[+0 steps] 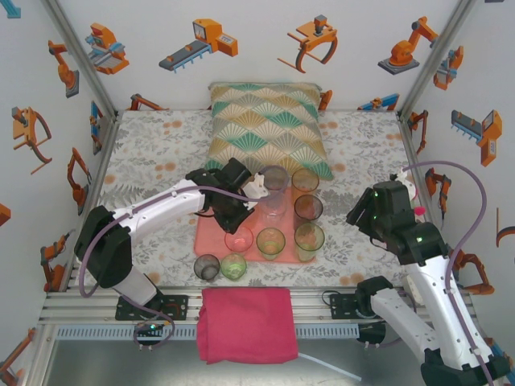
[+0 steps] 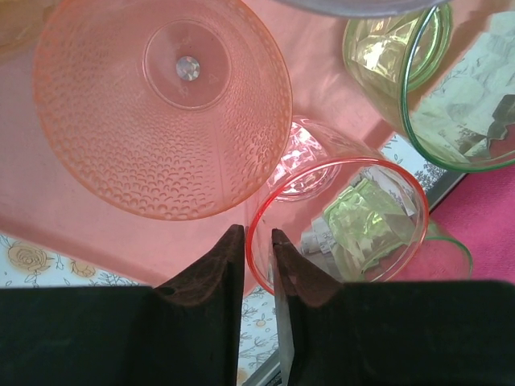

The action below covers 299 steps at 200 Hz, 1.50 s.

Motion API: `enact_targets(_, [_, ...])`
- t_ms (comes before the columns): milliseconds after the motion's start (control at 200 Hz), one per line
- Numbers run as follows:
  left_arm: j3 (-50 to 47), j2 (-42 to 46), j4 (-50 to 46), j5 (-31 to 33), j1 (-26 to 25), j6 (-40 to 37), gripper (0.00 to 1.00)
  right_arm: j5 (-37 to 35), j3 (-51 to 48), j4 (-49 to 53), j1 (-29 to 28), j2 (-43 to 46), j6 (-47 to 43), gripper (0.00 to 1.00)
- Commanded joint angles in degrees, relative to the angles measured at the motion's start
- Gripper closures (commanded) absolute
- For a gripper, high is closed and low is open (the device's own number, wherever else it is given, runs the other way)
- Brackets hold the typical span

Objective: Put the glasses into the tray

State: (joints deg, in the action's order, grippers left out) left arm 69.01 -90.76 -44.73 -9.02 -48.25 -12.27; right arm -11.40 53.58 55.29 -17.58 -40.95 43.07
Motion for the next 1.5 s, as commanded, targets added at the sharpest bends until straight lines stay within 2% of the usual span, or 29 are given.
enact_targets(0, [-0.7, -0.4, -0.5, -1.4, -0.4, 0.7, 0.73, -0.8, -0.6, 0.9, 0.4, 0.5, 0.8, 0.44])
enact_targets(691, [-1.0, 0.0, -0.5, -0.8, -1.1, 0.2, 0.62, -0.9, -0.5, 0.9, 0.4, 0.3, 0.8, 0.44])
enact_targets(1126, [-1.0, 2.6, -2.5, 0.5, -1.1, -3.2, 0.52, -1.1, 0.2, 0.9, 0.4, 0.1, 0.3, 0.44])
enact_targets(1492, [1.0, 4.0, -5.4, 1.6, -1.0, -6.0, 0.37, -1.5, 0.2, 1.1, 0.4, 0.1, 0.2, 0.44])
